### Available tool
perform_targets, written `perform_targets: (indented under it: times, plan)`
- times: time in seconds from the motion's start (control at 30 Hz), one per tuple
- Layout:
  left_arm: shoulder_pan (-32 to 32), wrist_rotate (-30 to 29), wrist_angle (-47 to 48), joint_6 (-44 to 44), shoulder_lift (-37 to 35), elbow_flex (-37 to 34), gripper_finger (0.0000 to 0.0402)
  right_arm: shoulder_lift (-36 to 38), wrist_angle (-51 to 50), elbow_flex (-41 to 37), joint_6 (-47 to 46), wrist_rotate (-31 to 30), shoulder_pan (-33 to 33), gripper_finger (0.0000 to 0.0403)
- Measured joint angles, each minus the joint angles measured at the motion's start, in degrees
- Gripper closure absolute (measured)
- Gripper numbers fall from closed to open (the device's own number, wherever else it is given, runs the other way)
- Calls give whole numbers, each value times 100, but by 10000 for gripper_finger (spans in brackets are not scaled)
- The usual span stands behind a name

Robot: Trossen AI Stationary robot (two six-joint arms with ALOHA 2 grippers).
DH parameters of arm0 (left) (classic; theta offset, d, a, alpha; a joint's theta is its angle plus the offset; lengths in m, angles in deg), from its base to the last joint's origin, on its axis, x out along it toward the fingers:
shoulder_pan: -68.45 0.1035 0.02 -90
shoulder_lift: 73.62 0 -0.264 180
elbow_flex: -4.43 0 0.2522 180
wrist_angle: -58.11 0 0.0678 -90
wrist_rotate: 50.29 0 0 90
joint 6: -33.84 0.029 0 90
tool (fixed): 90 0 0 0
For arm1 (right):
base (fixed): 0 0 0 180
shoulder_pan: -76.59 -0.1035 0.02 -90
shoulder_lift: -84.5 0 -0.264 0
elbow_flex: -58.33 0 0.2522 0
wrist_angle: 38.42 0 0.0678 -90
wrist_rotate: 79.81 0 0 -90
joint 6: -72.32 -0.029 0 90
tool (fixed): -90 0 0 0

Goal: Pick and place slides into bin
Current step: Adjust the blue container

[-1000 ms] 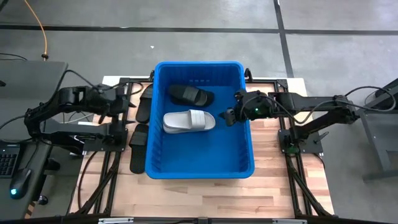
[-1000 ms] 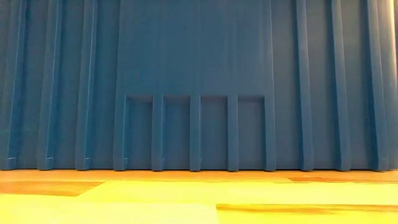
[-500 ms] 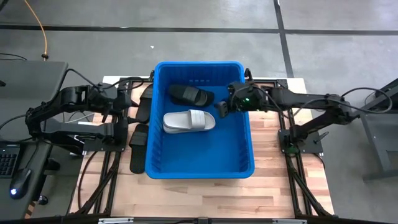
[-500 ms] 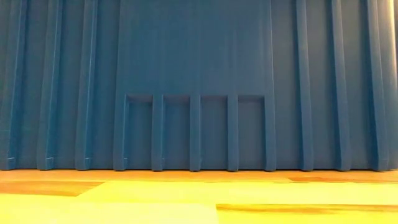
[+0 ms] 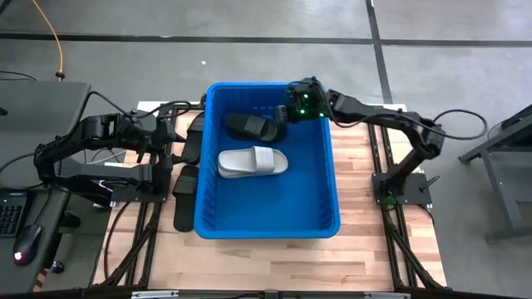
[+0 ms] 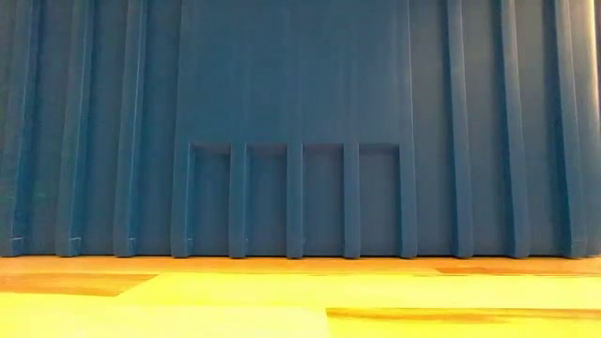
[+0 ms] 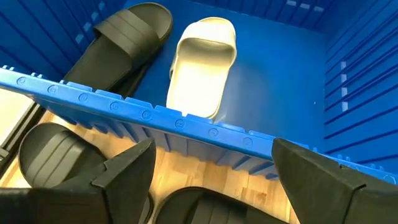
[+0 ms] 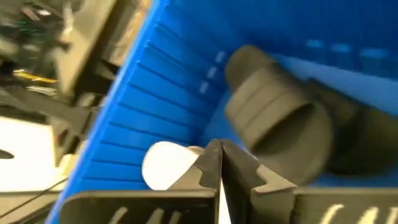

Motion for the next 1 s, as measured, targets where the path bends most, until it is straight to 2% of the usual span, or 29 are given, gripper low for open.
perform_targets:
  times: [0.13,0.33,0.9,1.0]
  plan:
    - [0,0,-3,-12,0,0,92,-416,394,0,-92,505,327,403]
    - [0,8,-4,-140,0,0,92,-731,129,0,31,870,578,403]
    - [0,-66,-149,-141,4,0,92,-740,-1223,0,794,912,721,403]
    - [0,-66,-149,-141,4,0,92,-739,-1600,0,879,752,728,403]
